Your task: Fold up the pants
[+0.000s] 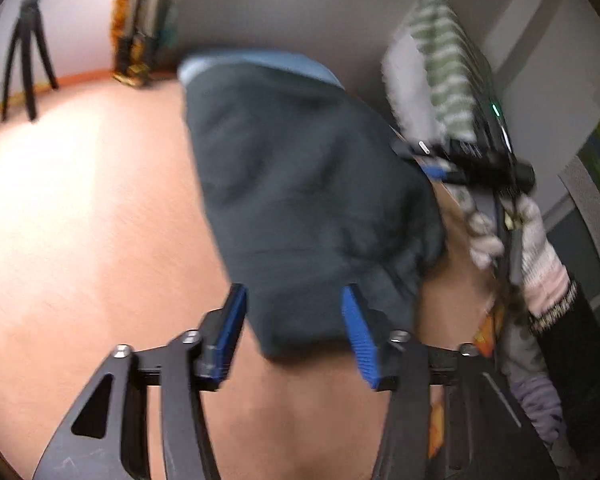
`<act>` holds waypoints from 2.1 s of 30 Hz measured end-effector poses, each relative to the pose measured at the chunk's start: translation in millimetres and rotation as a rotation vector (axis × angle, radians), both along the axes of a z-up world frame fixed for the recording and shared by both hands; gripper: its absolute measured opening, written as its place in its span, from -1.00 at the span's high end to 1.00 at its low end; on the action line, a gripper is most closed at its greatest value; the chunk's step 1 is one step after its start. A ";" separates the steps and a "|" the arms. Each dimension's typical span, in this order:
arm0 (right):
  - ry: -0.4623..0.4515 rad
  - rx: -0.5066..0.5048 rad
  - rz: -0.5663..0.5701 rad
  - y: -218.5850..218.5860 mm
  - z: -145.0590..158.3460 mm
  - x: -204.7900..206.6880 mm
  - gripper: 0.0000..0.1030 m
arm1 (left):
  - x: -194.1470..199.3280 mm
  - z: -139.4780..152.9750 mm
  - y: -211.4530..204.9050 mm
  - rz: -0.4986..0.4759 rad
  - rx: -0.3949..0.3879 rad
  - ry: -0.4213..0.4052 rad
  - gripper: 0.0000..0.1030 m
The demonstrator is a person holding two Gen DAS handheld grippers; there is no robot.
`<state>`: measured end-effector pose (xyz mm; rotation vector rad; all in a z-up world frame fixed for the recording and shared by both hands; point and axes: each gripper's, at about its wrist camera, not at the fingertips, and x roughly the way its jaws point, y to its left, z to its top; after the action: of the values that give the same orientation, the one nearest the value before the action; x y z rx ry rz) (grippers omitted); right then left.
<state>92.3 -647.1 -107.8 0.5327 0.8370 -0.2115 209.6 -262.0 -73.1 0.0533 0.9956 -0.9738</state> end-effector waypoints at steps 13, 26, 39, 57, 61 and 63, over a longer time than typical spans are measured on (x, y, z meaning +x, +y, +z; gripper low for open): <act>-0.073 0.169 0.104 -16.7 -31.4 19.4 -0.84 | 108.5 -22.9 -29.7 0.096 -0.020 0.128 -0.12; -0.113 0.154 0.207 -3.2 -38.1 43.3 -0.49 | 119.7 -37.6 -48.0 0.114 -0.091 0.159 -0.23; -0.110 0.099 0.177 9.4 -15.8 30.5 0.30 | 109.0 -40.3 -64.3 0.156 -0.104 0.156 0.46; -0.166 -0.035 0.185 40.6 29.4 9.5 0.51 | 93.1 13.0 -57.8 0.139 -0.181 0.003 0.83; -0.186 -0.057 0.184 48.4 40.1 7.8 0.53 | 92.3 21.0 -58.5 0.125 -0.193 -0.025 0.83; -0.193 -0.062 0.179 51.0 44.0 7.1 0.53 | 92.5 23.8 -58.1 0.125 -0.201 -0.031 0.84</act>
<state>99.4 -596.1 -63.8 0.4102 0.6829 -0.0208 302.1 -320.1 -49.3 -0.1598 0.8581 -0.9507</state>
